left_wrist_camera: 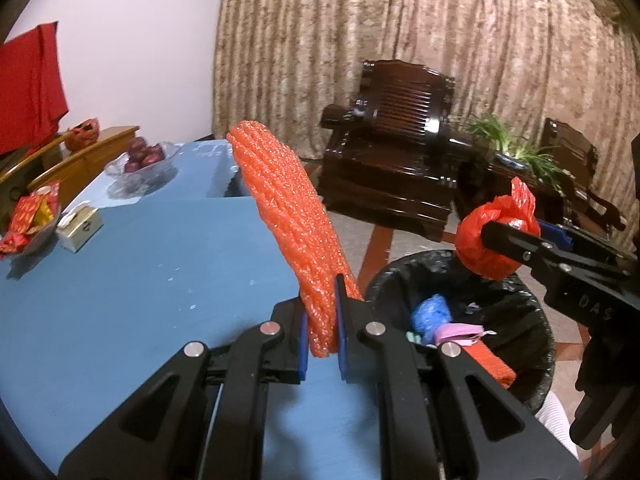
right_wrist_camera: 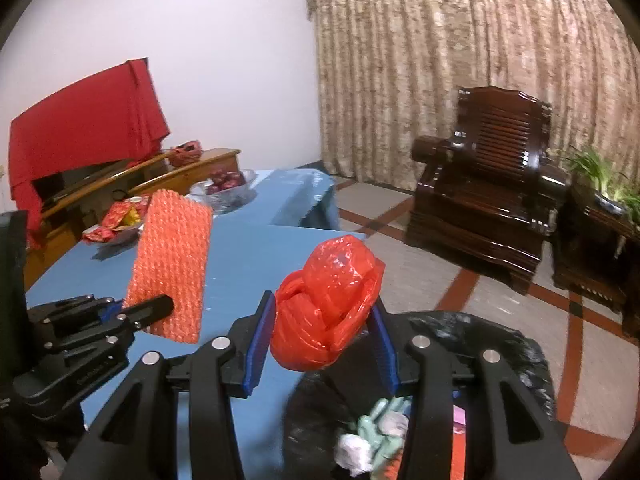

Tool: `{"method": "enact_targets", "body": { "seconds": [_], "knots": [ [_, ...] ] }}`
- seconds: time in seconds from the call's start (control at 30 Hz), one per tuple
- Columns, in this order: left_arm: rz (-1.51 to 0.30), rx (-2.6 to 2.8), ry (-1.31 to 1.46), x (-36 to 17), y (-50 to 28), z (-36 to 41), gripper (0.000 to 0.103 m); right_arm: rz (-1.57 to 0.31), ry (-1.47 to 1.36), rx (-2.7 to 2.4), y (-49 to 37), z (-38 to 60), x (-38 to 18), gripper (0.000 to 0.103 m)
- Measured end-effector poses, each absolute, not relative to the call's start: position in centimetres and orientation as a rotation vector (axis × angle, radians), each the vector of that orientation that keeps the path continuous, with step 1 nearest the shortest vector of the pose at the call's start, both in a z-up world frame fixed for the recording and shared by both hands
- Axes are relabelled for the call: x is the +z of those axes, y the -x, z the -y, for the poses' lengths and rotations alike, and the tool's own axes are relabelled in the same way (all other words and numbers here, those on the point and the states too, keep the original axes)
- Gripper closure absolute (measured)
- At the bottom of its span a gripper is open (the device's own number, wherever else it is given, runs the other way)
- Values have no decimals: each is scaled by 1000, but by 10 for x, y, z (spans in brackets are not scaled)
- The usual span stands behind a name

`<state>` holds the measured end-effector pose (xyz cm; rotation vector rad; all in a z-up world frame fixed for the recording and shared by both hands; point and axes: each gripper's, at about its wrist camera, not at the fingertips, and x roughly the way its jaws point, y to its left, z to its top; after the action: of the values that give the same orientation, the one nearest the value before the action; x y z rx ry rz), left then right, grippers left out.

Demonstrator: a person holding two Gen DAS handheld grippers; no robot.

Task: Collect trash
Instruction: 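Lift and carry the foam net and red bag over the bin with both grippers, then open both grippers over the bin, dropping the foam net and red bag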

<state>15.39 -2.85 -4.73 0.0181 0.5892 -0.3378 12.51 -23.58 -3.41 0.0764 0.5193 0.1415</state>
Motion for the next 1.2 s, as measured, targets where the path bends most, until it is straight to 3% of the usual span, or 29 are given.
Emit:
{"method": "enact_targets", "body": {
  "seconds": [0.6,1.2],
  "knots": [
    [-604,-562,-111,-70,-162,135,93,-555,-125,-61,-116,332,-53,57],
    [-711,-649,-152,-123,-202,185,90,-647,-131,-110,-144,366,-95,55]
  ]
}}
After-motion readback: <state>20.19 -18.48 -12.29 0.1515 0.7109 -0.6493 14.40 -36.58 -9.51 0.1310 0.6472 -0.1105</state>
